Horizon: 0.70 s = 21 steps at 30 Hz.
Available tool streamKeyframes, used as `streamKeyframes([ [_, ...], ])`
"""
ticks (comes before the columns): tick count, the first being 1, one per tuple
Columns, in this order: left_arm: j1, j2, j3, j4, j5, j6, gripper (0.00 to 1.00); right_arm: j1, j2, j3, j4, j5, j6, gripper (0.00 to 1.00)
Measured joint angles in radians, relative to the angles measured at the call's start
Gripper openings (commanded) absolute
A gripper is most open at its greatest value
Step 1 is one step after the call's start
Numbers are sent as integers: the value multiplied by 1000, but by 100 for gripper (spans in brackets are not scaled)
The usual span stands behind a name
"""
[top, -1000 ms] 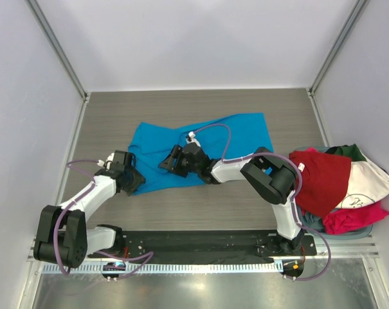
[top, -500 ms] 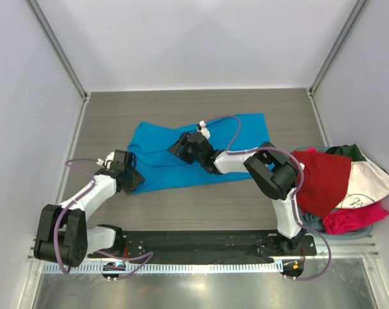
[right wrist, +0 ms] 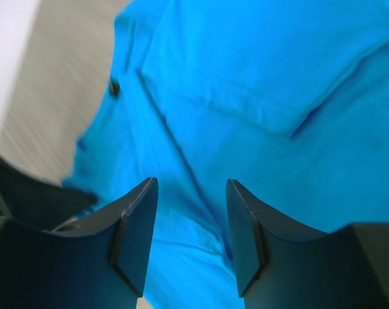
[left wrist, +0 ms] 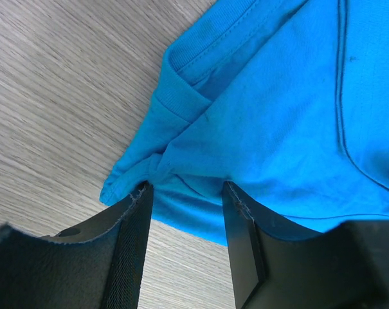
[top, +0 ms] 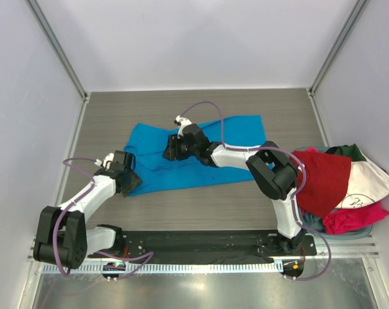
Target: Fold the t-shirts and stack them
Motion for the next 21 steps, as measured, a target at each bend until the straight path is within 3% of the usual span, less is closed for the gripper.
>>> streamKeyframes([
  [5,0,0,2,-2,2,2,49,20,-1,-6,-79,-66,-232,59],
  [6,0,1,2,-2,2,2,49,22,-1,-4,-102,-76,-274,68],
  [7,0,1,3,-2,2,2,49,24,-1,-3,-116,-89,-309,93],
  [8,0,1,3,-3,2,3,49,27,-1,-2,-129,-102,-336,99],
  [12,0,1,4,-5,3,5,49,29,-1,3,-154,-153,-452,99],
  [15,0,1,4,-5,4,5,49,29,-3,0,-143,-168,-489,91],
  [16,0,1,3,-5,4,5,49,29,-4,-1,-139,-174,-502,80],
  [17,0,1,4,-5,4,5,49,29,-5,-1,-136,-179,-518,75],
  [21,0,1,4,-5,5,7,49,33,-9,3,-137,-181,-559,67],
])
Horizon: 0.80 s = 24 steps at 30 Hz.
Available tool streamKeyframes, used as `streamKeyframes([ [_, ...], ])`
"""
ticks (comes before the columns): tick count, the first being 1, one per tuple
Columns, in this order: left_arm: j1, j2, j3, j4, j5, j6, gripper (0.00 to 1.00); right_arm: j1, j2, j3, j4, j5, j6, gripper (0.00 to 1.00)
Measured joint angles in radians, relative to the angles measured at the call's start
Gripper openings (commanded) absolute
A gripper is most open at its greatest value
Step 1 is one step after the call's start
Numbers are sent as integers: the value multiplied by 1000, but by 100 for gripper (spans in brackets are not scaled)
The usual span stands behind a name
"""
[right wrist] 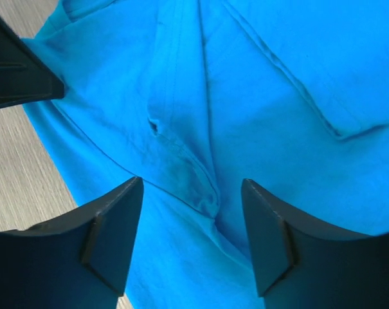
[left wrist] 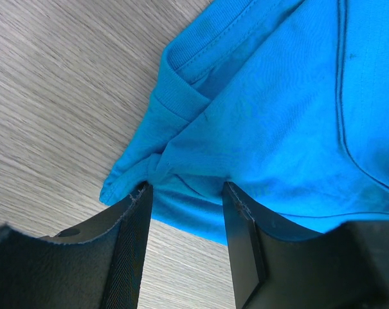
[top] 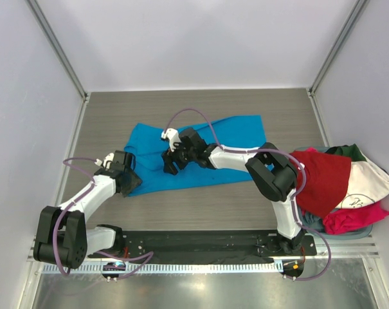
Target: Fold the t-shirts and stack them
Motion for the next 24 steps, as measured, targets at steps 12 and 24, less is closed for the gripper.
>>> streamKeyframes([
  [12,1,3,0,2,5,9,49,66,40,179,-79,0,-104,64],
  [24,1,4,0,5,10,20,50,81,116,198,-161,32,-156,30],
])
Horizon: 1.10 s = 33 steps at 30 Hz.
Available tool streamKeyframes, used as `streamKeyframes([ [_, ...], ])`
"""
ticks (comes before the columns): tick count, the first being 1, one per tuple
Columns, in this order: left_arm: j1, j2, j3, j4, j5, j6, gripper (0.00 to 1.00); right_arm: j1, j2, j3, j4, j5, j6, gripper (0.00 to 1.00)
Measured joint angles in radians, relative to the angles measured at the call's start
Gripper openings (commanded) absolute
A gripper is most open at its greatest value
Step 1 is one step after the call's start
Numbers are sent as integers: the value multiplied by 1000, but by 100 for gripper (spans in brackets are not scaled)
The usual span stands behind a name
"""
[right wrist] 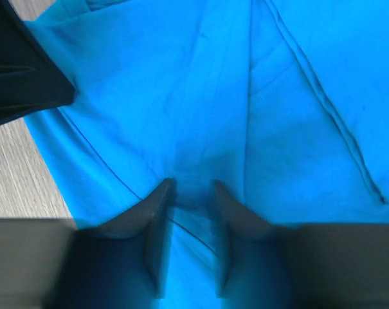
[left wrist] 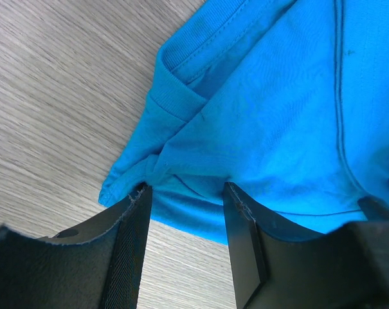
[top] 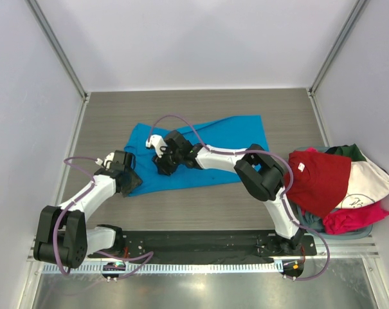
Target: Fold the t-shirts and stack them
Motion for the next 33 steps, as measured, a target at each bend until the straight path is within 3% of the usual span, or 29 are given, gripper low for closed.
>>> streamKeyframes([
  [3,0,0,0,1,2,0,50,0,3,10,-19,8,-10,9],
  [5,0,0,0,1,2,1,50,0,4,16,-19,10,-10,2],
  [13,0,0,0,1,2,3,50,-21,4,19,6,-12,47,1],
  [23,0,0,0,2,2,4,50,-133,6,18,69,-124,188,2],
  [28,0,0,0,3,2,4,50,-179,6,-32,128,-165,263,14],
  [29,0,0,0,3,2,4,50,-184,6,-43,137,-171,278,33],
  [30,0,1,0,3,2,4,50,-188,7,-51,143,-174,296,40],
  [33,0,1,0,3,1,4,50,-192,11,-64,163,-180,319,41],
])
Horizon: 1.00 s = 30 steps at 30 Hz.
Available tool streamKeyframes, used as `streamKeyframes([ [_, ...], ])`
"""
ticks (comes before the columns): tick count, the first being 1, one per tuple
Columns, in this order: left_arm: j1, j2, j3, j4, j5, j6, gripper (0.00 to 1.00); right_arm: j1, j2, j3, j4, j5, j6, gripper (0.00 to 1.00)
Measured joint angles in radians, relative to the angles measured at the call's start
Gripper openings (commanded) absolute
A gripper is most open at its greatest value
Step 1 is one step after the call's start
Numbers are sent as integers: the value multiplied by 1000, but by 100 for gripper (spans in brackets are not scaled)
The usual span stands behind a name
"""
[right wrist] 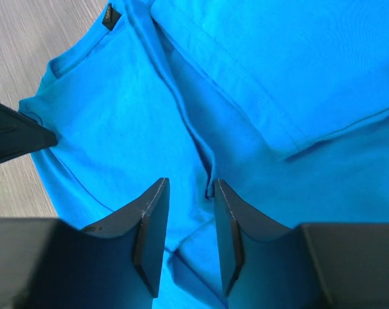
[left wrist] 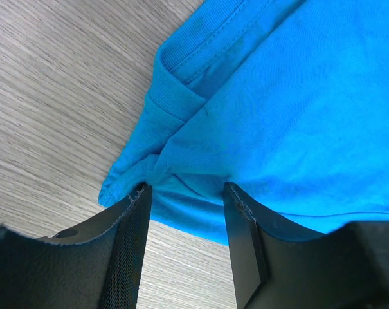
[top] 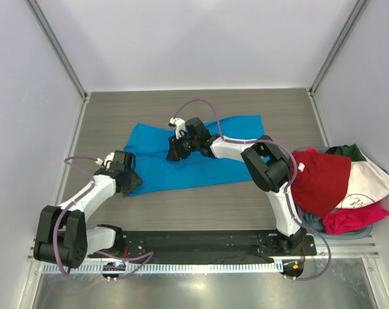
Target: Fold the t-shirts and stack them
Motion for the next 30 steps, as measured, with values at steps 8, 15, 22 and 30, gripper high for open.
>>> streamKeyframes([
  [8,0,-4,0,-1,-5,0,51,-13,-1,-56,66,13,57,70],
  [15,18,-30,0,-31,-25,-2,53,-26,-121,-172,90,110,85,78],
  [22,79,-53,10,-56,-36,-1,55,-43,-357,-285,50,305,137,100],
  [30,80,-136,186,-82,-104,6,60,-118,-438,-237,-120,496,179,94],
])
